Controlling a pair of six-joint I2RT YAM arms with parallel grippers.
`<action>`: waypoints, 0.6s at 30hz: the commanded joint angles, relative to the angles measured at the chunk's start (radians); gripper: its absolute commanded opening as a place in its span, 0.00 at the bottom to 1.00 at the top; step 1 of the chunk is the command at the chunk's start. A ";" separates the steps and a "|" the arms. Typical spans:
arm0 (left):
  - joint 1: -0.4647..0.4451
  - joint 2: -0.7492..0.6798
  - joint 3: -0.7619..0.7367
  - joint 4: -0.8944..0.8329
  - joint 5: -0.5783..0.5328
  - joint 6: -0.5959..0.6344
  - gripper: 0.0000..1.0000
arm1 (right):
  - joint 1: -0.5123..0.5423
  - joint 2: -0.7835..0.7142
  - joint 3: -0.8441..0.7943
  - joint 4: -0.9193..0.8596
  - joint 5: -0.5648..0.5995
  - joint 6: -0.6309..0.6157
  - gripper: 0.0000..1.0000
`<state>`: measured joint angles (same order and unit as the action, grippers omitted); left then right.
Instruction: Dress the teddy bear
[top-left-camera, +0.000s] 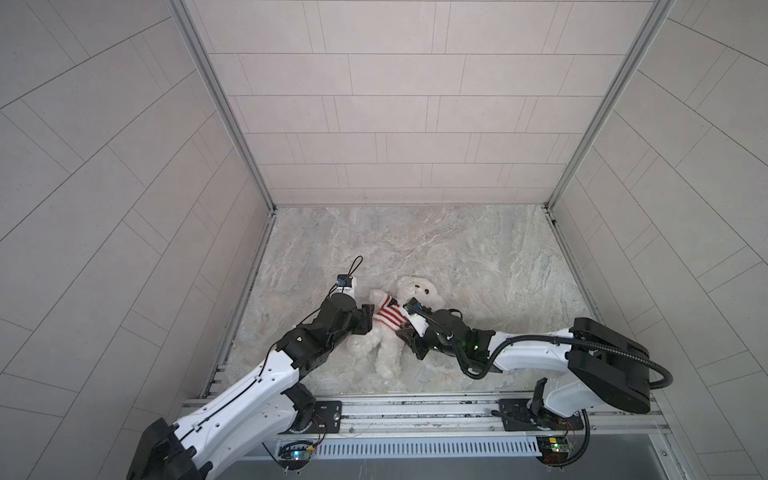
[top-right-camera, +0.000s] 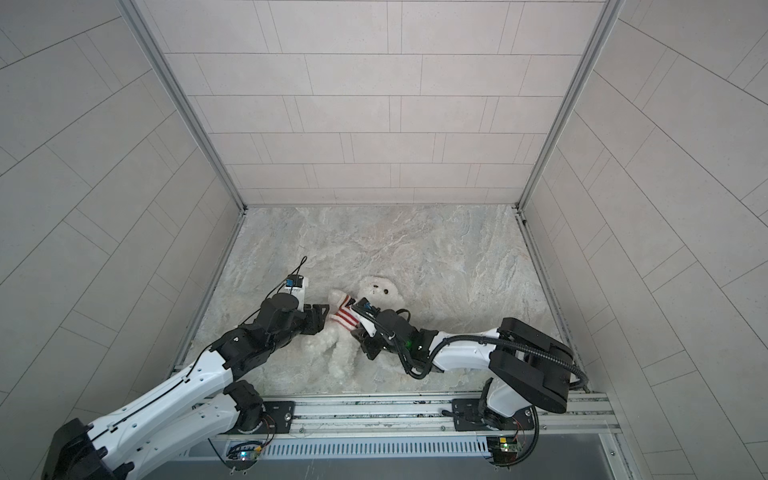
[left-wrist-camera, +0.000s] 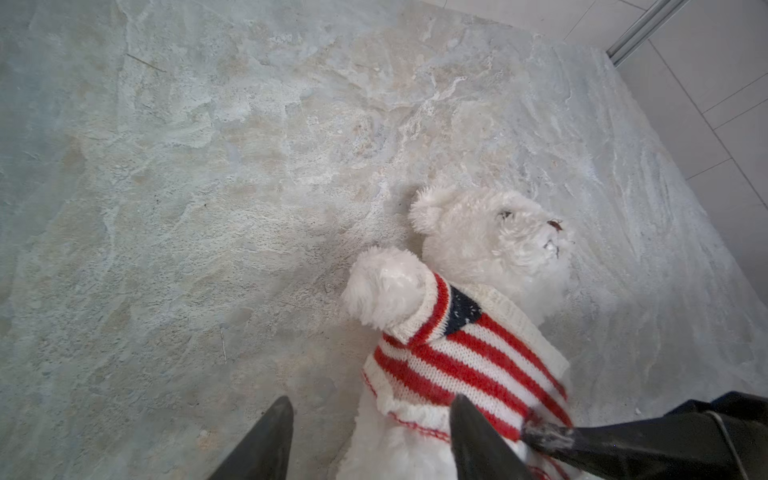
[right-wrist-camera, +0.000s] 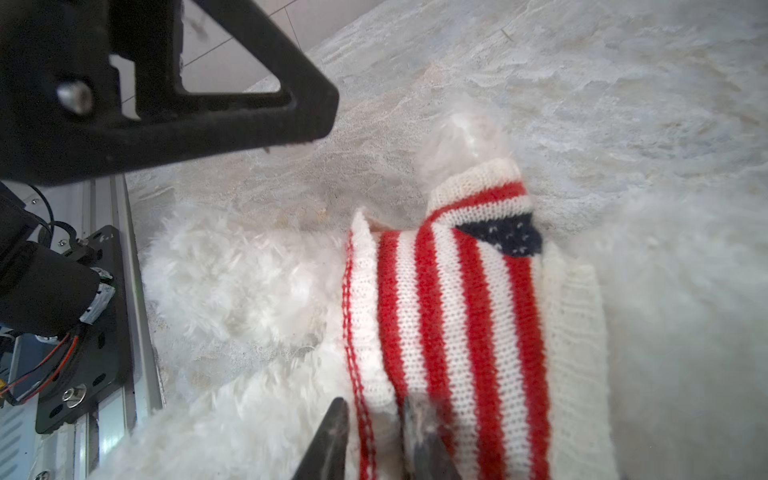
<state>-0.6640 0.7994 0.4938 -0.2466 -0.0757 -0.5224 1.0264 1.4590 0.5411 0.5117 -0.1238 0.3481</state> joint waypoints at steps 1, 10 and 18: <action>-0.018 -0.018 0.035 0.017 0.088 -0.011 0.63 | -0.012 -0.073 -0.036 0.007 0.030 0.025 0.27; -0.171 0.188 0.140 0.080 0.119 -0.009 0.56 | -0.038 -0.282 -0.136 -0.148 0.160 0.021 0.27; -0.181 0.325 0.156 0.091 0.122 -0.017 0.43 | -0.070 -0.418 -0.249 -0.231 0.222 0.040 0.27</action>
<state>-0.8410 1.1042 0.6300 -0.1692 0.0452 -0.5339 0.9649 1.0630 0.3168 0.3328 0.0517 0.3630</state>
